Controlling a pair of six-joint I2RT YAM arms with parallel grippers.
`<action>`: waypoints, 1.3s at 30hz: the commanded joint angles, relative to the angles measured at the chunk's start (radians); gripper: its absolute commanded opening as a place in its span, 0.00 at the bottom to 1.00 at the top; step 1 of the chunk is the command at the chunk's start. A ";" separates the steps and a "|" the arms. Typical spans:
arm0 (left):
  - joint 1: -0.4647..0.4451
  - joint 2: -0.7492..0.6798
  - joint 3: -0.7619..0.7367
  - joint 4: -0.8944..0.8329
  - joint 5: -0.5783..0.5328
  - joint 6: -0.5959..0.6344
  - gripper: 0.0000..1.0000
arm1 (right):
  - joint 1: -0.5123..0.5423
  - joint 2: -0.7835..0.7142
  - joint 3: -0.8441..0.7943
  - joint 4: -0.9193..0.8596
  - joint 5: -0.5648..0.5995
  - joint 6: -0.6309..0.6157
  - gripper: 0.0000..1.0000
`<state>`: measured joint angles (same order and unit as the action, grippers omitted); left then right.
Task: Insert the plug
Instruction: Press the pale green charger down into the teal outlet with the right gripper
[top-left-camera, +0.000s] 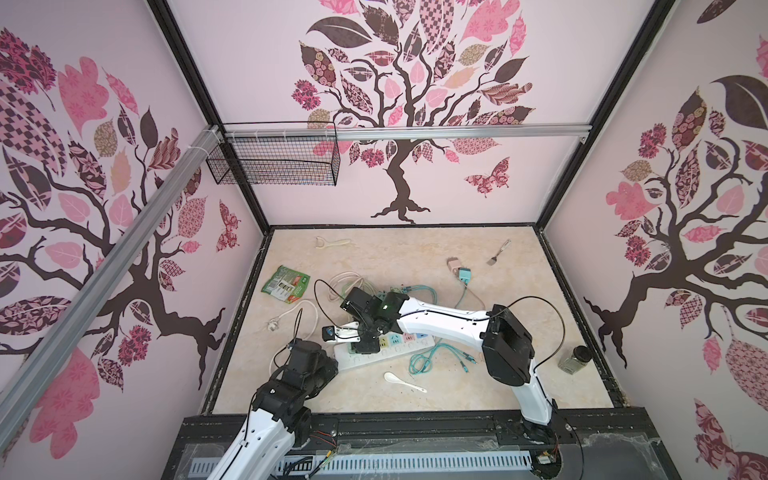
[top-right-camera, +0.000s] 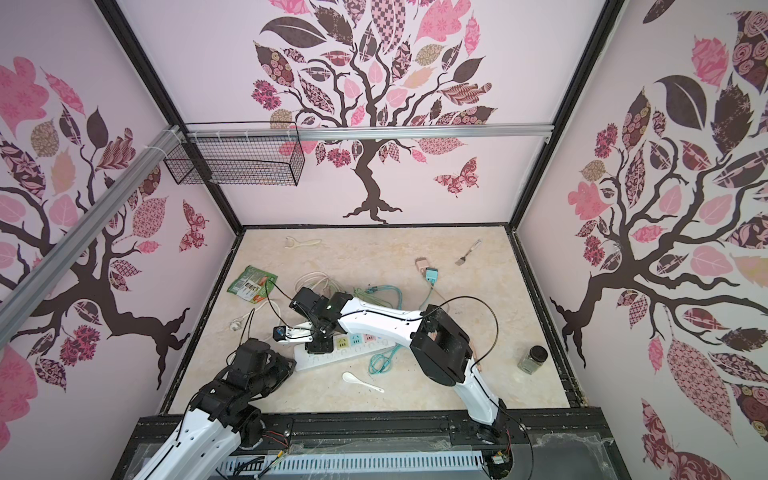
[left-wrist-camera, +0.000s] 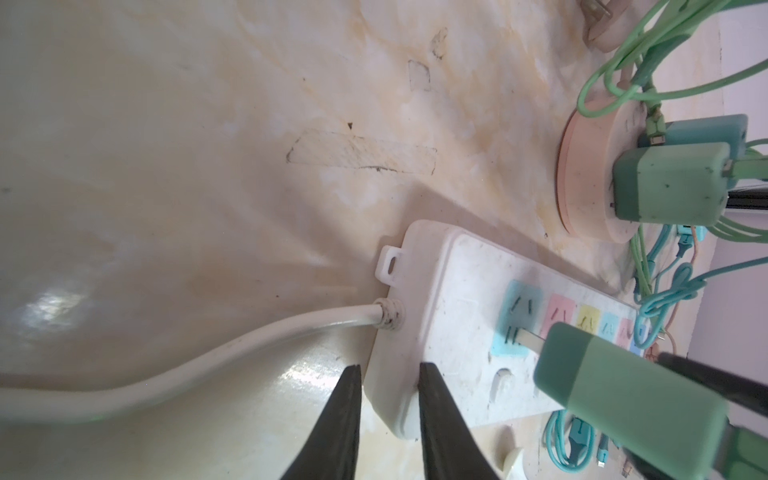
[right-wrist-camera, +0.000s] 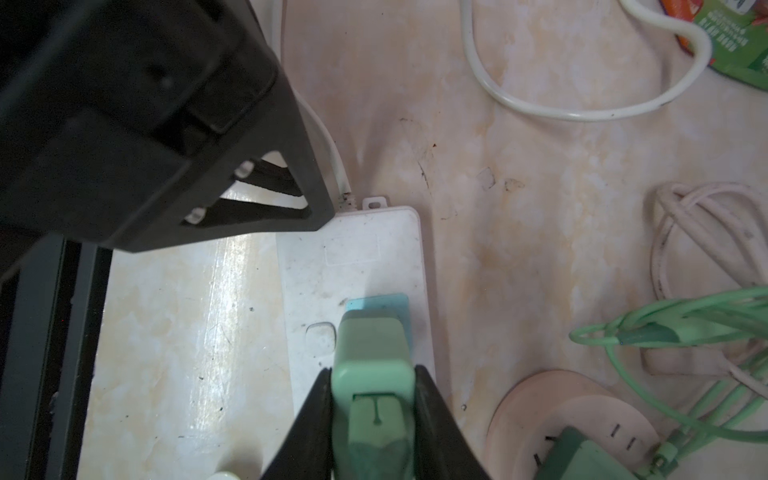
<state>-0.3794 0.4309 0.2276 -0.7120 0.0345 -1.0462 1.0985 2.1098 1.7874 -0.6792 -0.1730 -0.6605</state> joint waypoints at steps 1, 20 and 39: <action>0.005 -0.016 -0.026 0.005 -0.006 0.014 0.27 | 0.006 0.055 0.069 -0.071 0.027 -0.035 0.29; 0.005 -0.051 -0.034 0.006 0.002 0.022 0.26 | 0.018 0.072 0.061 -0.066 -0.021 -0.079 0.31; 0.005 -0.054 -0.034 0.006 0.004 0.025 0.25 | 0.021 0.111 0.069 -0.059 -0.010 -0.079 0.31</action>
<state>-0.3794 0.3866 0.2180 -0.7116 0.0360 -1.0412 1.1118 2.1700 1.8427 -0.7204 -0.1814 -0.7383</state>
